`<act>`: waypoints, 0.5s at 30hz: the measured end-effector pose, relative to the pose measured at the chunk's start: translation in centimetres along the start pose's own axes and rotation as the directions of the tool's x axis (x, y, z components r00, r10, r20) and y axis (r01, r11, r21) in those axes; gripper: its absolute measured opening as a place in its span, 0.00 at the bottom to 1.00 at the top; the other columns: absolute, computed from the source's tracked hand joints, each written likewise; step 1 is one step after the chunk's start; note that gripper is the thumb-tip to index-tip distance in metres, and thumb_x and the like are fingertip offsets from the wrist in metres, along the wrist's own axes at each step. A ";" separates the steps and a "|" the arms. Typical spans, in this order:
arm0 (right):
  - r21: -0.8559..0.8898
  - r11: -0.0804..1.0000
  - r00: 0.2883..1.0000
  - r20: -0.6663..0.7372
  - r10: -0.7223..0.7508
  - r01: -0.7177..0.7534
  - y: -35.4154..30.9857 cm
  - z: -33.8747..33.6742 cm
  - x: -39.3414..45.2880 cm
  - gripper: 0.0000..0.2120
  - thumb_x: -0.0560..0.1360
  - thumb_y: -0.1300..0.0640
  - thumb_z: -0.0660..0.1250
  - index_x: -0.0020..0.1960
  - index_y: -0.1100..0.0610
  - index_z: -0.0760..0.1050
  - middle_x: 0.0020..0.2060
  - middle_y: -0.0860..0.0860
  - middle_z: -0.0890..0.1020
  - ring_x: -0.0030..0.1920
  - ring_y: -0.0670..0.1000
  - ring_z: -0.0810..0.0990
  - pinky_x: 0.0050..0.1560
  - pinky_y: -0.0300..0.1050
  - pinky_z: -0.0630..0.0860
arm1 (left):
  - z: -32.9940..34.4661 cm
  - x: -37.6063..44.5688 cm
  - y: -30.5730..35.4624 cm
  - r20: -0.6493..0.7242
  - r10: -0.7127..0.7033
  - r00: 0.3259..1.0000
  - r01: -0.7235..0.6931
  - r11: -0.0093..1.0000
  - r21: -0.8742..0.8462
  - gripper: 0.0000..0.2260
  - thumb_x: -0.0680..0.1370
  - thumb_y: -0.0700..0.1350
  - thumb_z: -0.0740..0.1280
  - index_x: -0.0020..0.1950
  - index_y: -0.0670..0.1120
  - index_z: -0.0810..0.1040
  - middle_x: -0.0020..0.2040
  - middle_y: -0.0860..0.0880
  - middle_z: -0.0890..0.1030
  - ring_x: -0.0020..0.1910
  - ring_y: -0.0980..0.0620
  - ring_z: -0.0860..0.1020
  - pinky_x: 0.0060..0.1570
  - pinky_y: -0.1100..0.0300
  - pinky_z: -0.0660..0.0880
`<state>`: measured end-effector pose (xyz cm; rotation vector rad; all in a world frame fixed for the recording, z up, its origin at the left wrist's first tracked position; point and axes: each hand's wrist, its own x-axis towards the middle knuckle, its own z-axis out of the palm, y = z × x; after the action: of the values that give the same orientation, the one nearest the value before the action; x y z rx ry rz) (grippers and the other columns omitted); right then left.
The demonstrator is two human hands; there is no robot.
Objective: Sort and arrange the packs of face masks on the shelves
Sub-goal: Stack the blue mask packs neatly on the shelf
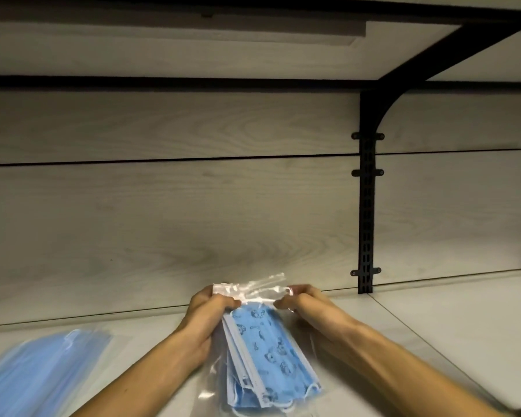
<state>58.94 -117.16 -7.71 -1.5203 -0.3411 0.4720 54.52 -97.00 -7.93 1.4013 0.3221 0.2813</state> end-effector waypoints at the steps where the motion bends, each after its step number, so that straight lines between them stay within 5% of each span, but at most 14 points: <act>1: 0.010 1.000 1.000 0.013 -0.007 0.007 -0.4 -0.1 -0.4 0.27 0.71 0.56 0.75 0.65 0.53 0.66 0.57 0.62 0.80 0.52 0.59 0.85 0.55 0.59 0.82 | 0.1 -0.1 0.3 -0.014 0.032 0.999 -0.032 0.999 -0.033 0.13 0.74 0.30 0.68 0.58 0.37 0.76 0.42 0.34 0.82 0.40 0.38 0.82 0.47 0.45 0.80; 3: -0.029 1.000 0.999 0.048 0.009 -0.008 -1.0 -0.5 -0.9 0.24 0.74 0.52 0.73 0.64 0.58 0.68 0.52 0.61 0.84 0.47 0.57 0.87 0.48 0.54 0.84 | 0.3 -0.5 1.2 -0.060 0.102 0.993 -0.106 0.992 -0.067 0.11 0.74 0.33 0.70 0.56 0.38 0.78 0.42 0.35 0.83 0.38 0.40 0.83 0.43 0.47 0.80; 6: -0.101 0.995 0.979 0.197 0.041 -0.022 -1.6 -0.2 -1.3 0.20 0.76 0.54 0.72 0.60 0.67 0.72 0.47 0.59 0.86 0.45 0.56 0.86 0.52 0.52 0.84 | 0.1 -1.2 2.6 -0.095 0.212 0.973 -0.225 0.961 -0.161 0.10 0.76 0.37 0.71 0.56 0.42 0.79 0.44 0.37 0.85 0.39 0.40 0.84 0.43 0.46 0.82; 10: -0.080 0.995 0.978 0.204 -0.038 0.056 -1.5 0.4 -1.4 0.33 0.66 0.56 0.82 0.63 0.67 0.71 0.57 0.66 0.82 0.54 0.61 0.83 0.64 0.62 0.77 | 0.1 -2.1 3.8 -0.009 0.265 0.964 -0.257 0.926 -0.278 0.18 0.75 0.49 0.73 0.61 0.42 0.78 0.49 0.37 0.85 0.47 0.36 0.85 0.45 0.46 0.83; 13: 0.020 0.984 0.983 0.042 -0.176 0.175 -1.7 0.3 -1.6 0.19 0.74 0.62 0.74 0.62 0.66 0.73 0.51 0.63 0.82 0.43 0.53 0.85 0.44 0.46 0.83 | 0.4 -3.0 4.1 0.127 0.264 0.956 -0.210 0.919 -0.334 0.18 0.77 0.54 0.68 0.58 0.42 0.82 0.53 0.39 0.85 0.51 0.40 0.85 0.47 0.50 0.83; 15: -0.028 0.957 0.955 -0.055 -0.290 0.289 -1.9 0.4 -1.7 0.14 0.77 0.62 0.71 0.61 0.62 0.76 0.48 0.58 0.84 0.41 0.50 0.86 0.41 0.41 0.81 | 0.6 -3.2 3.3 0.153 0.286 0.946 -0.254 0.946 -0.201 0.23 0.74 0.56 0.72 0.63 0.42 0.80 0.56 0.41 0.85 0.53 0.42 0.84 0.52 0.50 0.81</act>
<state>57.42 -117.67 -5.70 -1.4700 -0.5154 0.1921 51.76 -98.33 -4.38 1.2808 -0.0483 0.3964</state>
